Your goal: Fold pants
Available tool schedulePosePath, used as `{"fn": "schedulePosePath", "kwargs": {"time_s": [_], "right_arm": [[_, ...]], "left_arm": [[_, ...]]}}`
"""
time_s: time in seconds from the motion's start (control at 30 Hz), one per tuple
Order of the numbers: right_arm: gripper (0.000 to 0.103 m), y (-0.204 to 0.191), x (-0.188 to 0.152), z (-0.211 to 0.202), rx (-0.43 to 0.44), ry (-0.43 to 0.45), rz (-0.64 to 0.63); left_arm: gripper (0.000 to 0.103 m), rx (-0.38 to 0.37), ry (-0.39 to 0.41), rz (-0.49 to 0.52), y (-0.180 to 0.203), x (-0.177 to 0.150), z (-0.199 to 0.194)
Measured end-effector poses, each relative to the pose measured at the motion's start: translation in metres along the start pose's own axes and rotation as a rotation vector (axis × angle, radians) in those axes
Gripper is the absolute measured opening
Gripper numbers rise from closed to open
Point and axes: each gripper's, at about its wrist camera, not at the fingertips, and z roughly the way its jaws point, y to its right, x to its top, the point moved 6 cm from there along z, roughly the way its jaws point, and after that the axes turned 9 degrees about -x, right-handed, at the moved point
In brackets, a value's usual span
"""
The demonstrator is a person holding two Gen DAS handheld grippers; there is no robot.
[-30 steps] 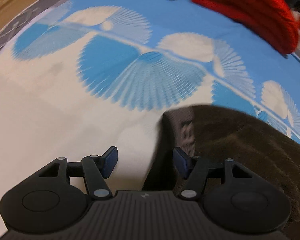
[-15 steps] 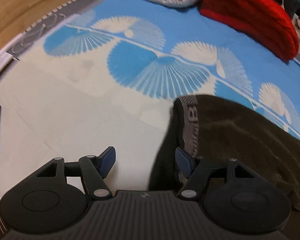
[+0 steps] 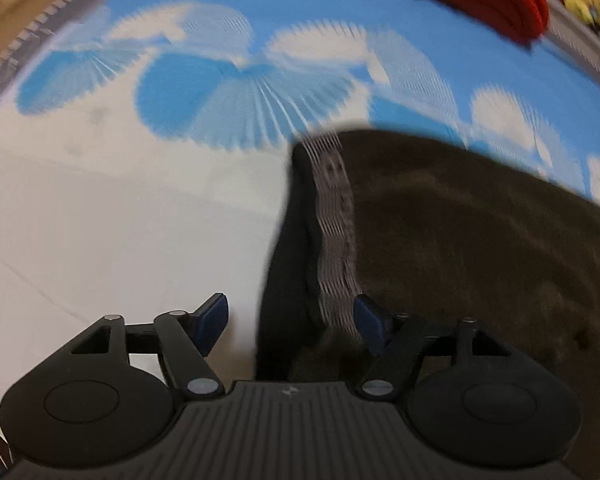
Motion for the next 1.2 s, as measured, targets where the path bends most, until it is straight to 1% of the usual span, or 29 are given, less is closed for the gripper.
{"fn": "schedulePosePath", "kwargs": {"time_s": [0.13,0.27,0.33,0.4,0.43,0.47,0.5,0.53,0.57,0.6,0.63,0.67,0.7,0.73,0.77,0.87,0.9,0.97,1.0,1.07,1.1,1.13,1.17,1.2], "right_arm": [[0.032,0.042,-0.010,-0.031,0.003,0.004,0.035],[0.032,0.083,-0.005,-0.078,0.029,-0.002,0.149],[0.036,0.102,-0.002,-0.113,0.061,0.006,0.235],[0.038,0.116,-0.002,-0.154,0.112,0.012,0.317],[0.040,0.122,-0.003,-0.174,0.136,0.018,0.349],[0.040,0.126,-0.006,-0.194,0.159,0.023,0.370],[0.040,0.129,-0.009,-0.216,0.186,0.027,0.377],[0.041,0.132,-0.013,-0.237,0.209,0.039,0.387],[0.042,0.137,-0.020,-0.261,0.233,0.058,0.407],[0.046,0.140,-0.028,-0.280,0.253,0.075,0.423],[0.048,0.144,-0.039,-0.298,0.273,0.093,0.435],[0.048,0.147,-0.052,-0.314,0.285,0.115,0.434],[0.048,0.147,-0.067,-0.325,0.284,0.120,0.410],[0.048,0.143,-0.078,-0.331,0.280,0.083,0.365],[0.048,0.140,-0.086,-0.335,0.284,0.048,0.330],[0.048,0.141,-0.098,-0.348,0.272,0.051,0.298],[0.048,0.140,-0.102,-0.349,0.264,0.048,0.273],[0.048,0.134,-0.109,-0.349,0.239,0.046,0.208],[0.048,0.130,-0.113,-0.348,0.235,0.040,0.168],[0.048,0.119,-0.123,-0.348,0.242,0.017,0.088],[0.048,0.111,-0.127,-0.345,0.257,-0.001,0.049],[0.048,0.104,-0.131,-0.345,0.279,-0.019,0.012],[0.048,0.093,-0.138,-0.346,0.307,-0.039,-0.034],[0.048,0.080,-0.147,-0.346,0.347,-0.067,-0.103]], "left_arm": [[0.077,0.014,-0.085,0.070,-0.003,-0.019,0.018],[0.077,-0.016,-0.153,0.072,-0.017,-0.039,0.028],[0.077,-0.053,-0.177,0.074,-0.021,-0.050,0.029],[0.076,-0.060,-0.200,0.093,-0.024,-0.064,0.030],[0.073,-0.058,-0.210,0.108,-0.025,-0.070,0.030],[0.064,-0.062,-0.219,0.129,-0.024,-0.076,0.031],[0.060,-0.072,-0.221,0.153,-0.023,-0.082,0.030],[0.054,-0.064,-0.195,0.193,-0.021,-0.086,0.027],[0.045,-0.061,-0.176,0.231,-0.018,-0.090,0.024],[0.039,-0.058,-0.156,0.259,-0.017,-0.093,0.021],[0.017,-0.055,-0.139,0.274,-0.017,-0.096,0.016],[0.017,-0.044,-0.125,0.280,-0.019,-0.098,0.011],[0.017,-0.049,-0.113,0.268,-0.022,-0.100,0.006],[0.016,-0.049,-0.101,0.260,-0.024,-0.103,0.000],[0.012,-0.032,-0.091,0.266,-0.026,-0.106,-0.005],[0.011,0.041,-0.105,0.299,-0.029,-0.110,-0.010],[0.011,0.045,-0.101,0.298,-0.028,-0.110,-0.012],[0.012,0.048,-0.055,0.283,-0.026,-0.107,-0.024],[0.012,0.040,-0.022,0.276,-0.022,-0.107,-0.031],[0.014,-0.029,0.039,0.276,-0.009,-0.103,-0.045],[0.015,-0.083,0.048,0.289,0.001,-0.105,-0.050],[0.019,-0.122,0.042,0.311,0.008,-0.108,-0.050],[0.021,-0.154,0.029,0.348,0.018,-0.112,-0.049],[0.021,-0.164,0.018,0.386,0.025,-0.117,-0.046]]}}
